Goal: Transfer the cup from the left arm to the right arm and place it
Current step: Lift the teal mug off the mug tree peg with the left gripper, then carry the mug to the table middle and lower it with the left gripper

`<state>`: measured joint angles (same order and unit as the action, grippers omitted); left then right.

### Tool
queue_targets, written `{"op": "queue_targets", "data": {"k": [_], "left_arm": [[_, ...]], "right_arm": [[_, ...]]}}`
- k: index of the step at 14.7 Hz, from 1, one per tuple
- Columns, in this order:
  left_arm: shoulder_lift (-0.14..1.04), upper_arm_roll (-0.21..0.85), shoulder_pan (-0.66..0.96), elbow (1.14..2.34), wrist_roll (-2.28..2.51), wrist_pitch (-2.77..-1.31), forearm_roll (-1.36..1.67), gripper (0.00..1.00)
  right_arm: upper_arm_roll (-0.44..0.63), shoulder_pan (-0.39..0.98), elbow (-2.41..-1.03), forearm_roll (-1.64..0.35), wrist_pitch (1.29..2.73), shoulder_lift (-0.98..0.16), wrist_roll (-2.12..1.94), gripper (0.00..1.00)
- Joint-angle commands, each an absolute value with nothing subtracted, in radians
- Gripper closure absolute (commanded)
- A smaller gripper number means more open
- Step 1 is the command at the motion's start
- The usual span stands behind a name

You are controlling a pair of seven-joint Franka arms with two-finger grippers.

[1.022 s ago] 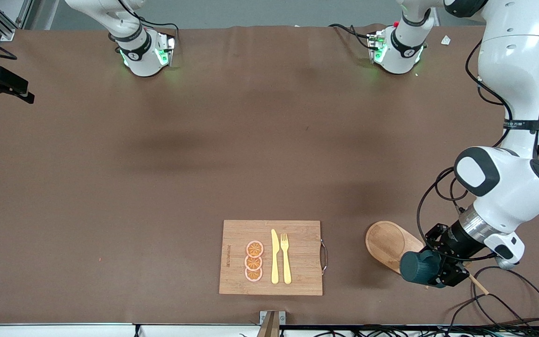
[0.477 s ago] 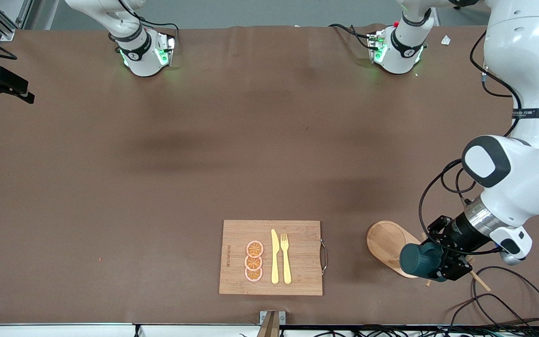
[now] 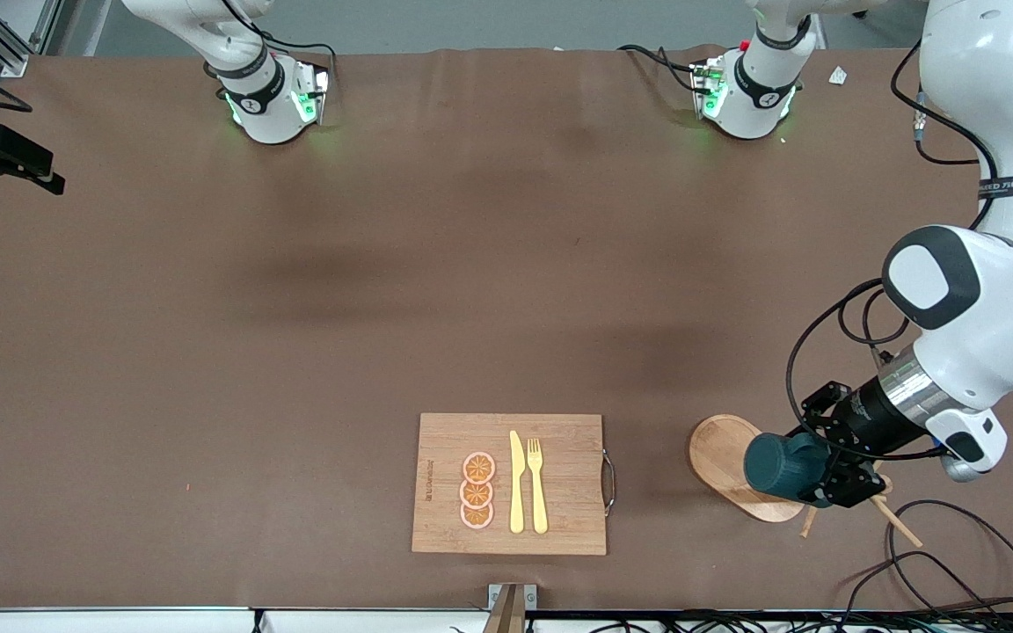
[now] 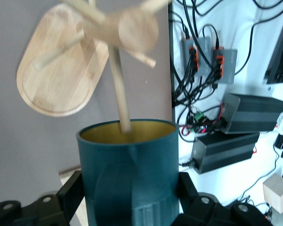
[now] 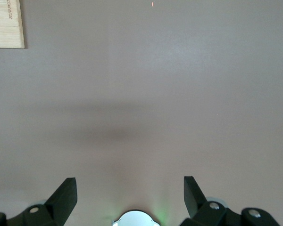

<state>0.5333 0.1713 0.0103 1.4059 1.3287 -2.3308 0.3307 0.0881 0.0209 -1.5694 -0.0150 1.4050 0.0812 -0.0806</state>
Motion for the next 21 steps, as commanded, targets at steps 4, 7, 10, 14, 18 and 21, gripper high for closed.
{"op": "queue_targets", "data": {"k": [4,7,10,14,18,21], "left_arm": [[0.483,0.184,0.115,1.436,1.356,-2.322,0.258,0.18],[0.485,0.187,0.21,1.433,1.37,-2.322,0.088,0.19],[0.488,0.184,0.328,1.436,1.387,-2.301,-0.041,0.21],[0.518,0.183,0.477,1.436,1.48,-2.257,-0.309,0.21],[0.572,0.176,0.595,1.437,1.541,-2.256,-0.522,0.21],[0.646,0.176,0.659,1.436,1.655,-2.256,-0.757,0.21]], "right_arm": [[0.091,0.029,-1.597,-0.009,1.41,0.106,-0.078,0.0],[0.091,0.029,-1.597,-0.009,1.41,0.107,-0.078,0.0],[0.091,0.028,-1.597,-0.009,1.41,0.106,-0.078,0.0],[0.091,0.029,-1.597,-0.011,1.41,0.107,-0.077,0.0],[0.091,0.029,-1.597,-0.011,1.41,0.106,-0.078,0.0],[0.091,0.028,-1.597,-0.012,1.41,0.106,-0.078,0.0]]}}
